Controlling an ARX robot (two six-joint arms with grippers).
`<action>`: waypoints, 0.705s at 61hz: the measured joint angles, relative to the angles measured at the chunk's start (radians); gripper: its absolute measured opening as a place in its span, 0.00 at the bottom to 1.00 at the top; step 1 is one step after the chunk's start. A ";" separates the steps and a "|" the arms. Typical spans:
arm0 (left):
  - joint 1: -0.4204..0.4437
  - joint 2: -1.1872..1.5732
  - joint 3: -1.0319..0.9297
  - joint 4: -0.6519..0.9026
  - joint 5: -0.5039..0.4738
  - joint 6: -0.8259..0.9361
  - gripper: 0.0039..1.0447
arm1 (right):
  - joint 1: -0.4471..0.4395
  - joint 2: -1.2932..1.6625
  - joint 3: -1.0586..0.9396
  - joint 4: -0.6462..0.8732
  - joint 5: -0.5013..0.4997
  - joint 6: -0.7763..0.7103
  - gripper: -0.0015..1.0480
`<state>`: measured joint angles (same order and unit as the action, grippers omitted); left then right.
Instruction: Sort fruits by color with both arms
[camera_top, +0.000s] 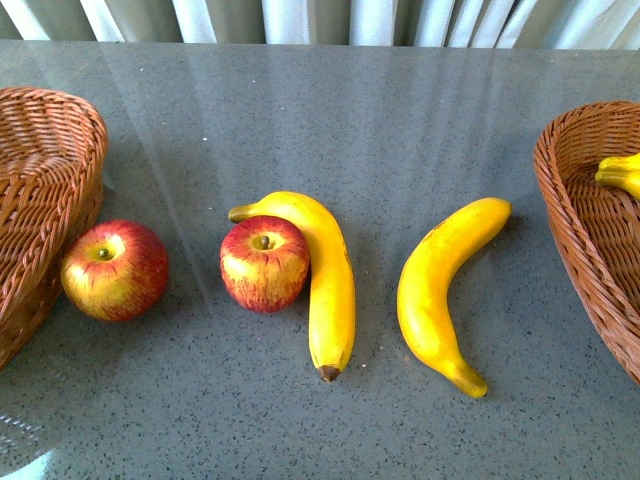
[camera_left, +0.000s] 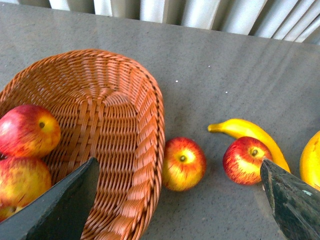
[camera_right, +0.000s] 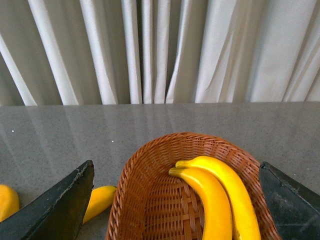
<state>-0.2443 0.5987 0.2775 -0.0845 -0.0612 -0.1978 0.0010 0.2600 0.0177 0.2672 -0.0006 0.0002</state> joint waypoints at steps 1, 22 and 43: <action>-0.008 0.034 0.010 0.024 -0.003 0.001 0.91 | 0.000 0.000 0.000 0.000 0.000 0.000 0.91; -0.156 0.526 0.172 0.288 0.003 0.063 0.91 | 0.000 0.000 0.000 0.000 0.000 0.000 0.91; -0.231 0.806 0.283 0.340 0.097 0.315 0.91 | 0.000 0.000 0.000 0.000 0.000 0.000 0.91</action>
<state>-0.4755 1.4048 0.5602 0.2558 0.0357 0.1169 0.0010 0.2600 0.0177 0.2672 -0.0006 0.0002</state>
